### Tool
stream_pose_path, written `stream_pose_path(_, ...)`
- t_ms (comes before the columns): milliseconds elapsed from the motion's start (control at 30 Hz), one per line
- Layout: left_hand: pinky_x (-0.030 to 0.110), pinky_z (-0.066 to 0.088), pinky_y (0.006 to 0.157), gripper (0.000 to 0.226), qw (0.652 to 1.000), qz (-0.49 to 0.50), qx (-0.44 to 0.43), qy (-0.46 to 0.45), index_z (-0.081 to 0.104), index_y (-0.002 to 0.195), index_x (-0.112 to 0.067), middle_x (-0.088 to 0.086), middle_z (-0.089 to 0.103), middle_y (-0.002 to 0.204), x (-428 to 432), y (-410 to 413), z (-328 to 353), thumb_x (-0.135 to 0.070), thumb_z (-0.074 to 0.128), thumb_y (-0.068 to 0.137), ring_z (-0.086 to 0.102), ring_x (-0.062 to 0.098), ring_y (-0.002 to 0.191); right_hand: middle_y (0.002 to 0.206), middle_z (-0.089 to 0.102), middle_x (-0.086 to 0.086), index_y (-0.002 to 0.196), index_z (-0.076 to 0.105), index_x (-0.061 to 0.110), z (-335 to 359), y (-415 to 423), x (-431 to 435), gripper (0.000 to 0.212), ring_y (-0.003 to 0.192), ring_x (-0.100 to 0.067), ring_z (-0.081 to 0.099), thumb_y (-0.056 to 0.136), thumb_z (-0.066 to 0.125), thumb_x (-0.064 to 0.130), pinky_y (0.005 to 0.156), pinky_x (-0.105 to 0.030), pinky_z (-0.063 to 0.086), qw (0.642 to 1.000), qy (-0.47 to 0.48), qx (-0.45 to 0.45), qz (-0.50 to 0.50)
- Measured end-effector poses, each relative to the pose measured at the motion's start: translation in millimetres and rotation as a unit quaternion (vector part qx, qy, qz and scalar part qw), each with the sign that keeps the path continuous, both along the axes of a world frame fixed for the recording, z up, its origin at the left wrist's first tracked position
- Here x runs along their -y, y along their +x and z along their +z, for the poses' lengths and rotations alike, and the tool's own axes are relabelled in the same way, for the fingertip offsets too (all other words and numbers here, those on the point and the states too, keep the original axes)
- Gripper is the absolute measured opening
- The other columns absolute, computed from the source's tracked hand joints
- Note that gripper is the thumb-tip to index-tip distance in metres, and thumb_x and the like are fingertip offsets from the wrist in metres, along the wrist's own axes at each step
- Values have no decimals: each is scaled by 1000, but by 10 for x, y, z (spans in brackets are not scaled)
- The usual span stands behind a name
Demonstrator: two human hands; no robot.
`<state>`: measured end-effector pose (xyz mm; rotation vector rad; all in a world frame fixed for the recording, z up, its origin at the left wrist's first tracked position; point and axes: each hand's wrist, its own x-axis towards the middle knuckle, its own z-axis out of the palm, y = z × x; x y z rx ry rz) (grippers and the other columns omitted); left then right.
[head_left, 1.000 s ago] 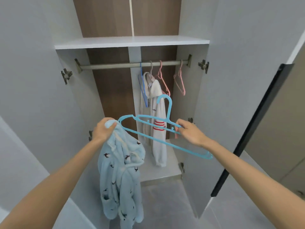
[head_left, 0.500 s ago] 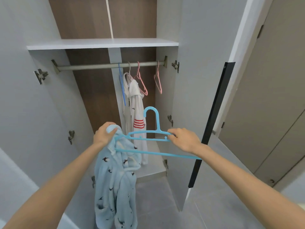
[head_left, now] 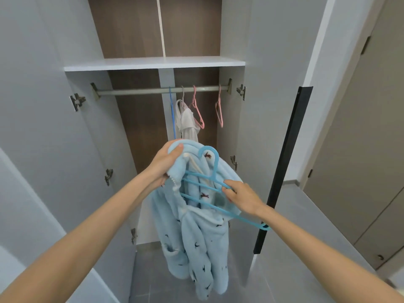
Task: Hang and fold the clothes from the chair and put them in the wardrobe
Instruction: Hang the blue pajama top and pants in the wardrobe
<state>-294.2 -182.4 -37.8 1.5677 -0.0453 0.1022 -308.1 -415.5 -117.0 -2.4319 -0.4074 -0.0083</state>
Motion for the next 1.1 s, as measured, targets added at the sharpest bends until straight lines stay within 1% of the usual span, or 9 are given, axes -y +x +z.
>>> stream_pose_path(133, 25, 49, 92, 36, 996, -18, 30, 78, 51, 130, -20, 0, 54, 130, 63, -172, -31, -25, 58, 95, 54, 13, 114, 61, 41, 4, 67, 43, 15, -81, -105, 39, 30, 58, -11, 34, 97, 45, 21, 60, -34, 31, 993, 119, 10, -18)
stream_pose_path(267, 3, 40, 71, 69, 954, 14, 97, 284, 35, 140, -24, -8, 49, 115, 26, -207, -82, -18, 73, 82, 51, 5, 99, 62, 41, 3, 67, 44, 16, -80, -200, 81, 31, 59, -11, 35, 99, 46, 18, 58, -31, 30, 974, 221, 29, -47)
stream_pose_path(333, 7, 41, 75, 85, 937, 56, 108, 328, 24, 146, -18, -2, 50, 112, 0, -168, -84, -16, 75, 77, 53, 8, 99, 62, 41, 4, 69, 46, 12, -49, -232, 70, 30, 58, -9, 35, 99, 46, 15, 57, -25, 31, 967, 248, 35, -45)
stream_pose_path(433, 35, 39, 95, 86, 894, 126, 108, 415, 28, 144, -18, 11, 35, 130, -37, -90, -104, -20, 75, 72, 36, 26, 121, 63, 42, 1, 72, 48, 6, 43, -267, 8, 27, 58, -7, 35, 99, 46, 12, 55, -17, 32, 959, 277, 42, -40)
stream_pose_path(567, 30, 44, 85, 25, 925, 171, 162, 299, 56, 113, -6, 13, 49, 120, -103, 12, -28, -6, 54, 88, 50, 30, 110, 68, 44, -2, 80, 51, 3, 164, -269, -100, 20, 63, -10, 38, 98, 45, 8, 60, -19, 35, 954, 295, 49, -33)
stream_pose_path(833, 7, 42, 81, 33, 972, 103, 100, 184, 47, 130, 8, 21, 55, 123, -241, 198, 199, 3, 36, 100, 55, 27, 115, 75, 58, 3, 103, 40, 32, 182, -186, -296, 18, 67, -20, 43, 96, 37, 16, 61, -34, 39, 967, 245, -74, -20)
stream_pose_path(933, 10, 44, 70, 27, 973, 74, 85, 202, 56, 117, 11, 13, 58, 102, -204, 167, 142, 7, 41, 95, 57, 15, 87, 80, 50, 2, 100, 44, 28, 235, -198, -477, 7, 54, -10, 35, 98, 42, 22, 44, -21, 30, 962, 227, -152, 6)
stream_pose_path(1033, 23, 47, 79, 18, 974, 5, 77, 211, 60, 105, 3, 7, 62, 96, -74, 37, 14, 0, 46, 94, 57, 15, 87, 66, 37, 4, 86, 41, 19, 249, -177, -669, 21, 42, -4, 27, 102, 43, 32, 39, -18, 25, 939, 284, -197, 0)
stream_pose_path(1100, 14, 45, 75, 13, 981, -2, 70, 179, 57, 101, -3, 1, 60, 94, -45, -28, -87, -2, 47, 95, 55, 10, 85, 65, 38, 3, 88, 44, 17, 245, -109, -738, 21, 41, -4, 26, 102, 44, 34, 39, -19, 24, 919, 339, -199, -38)
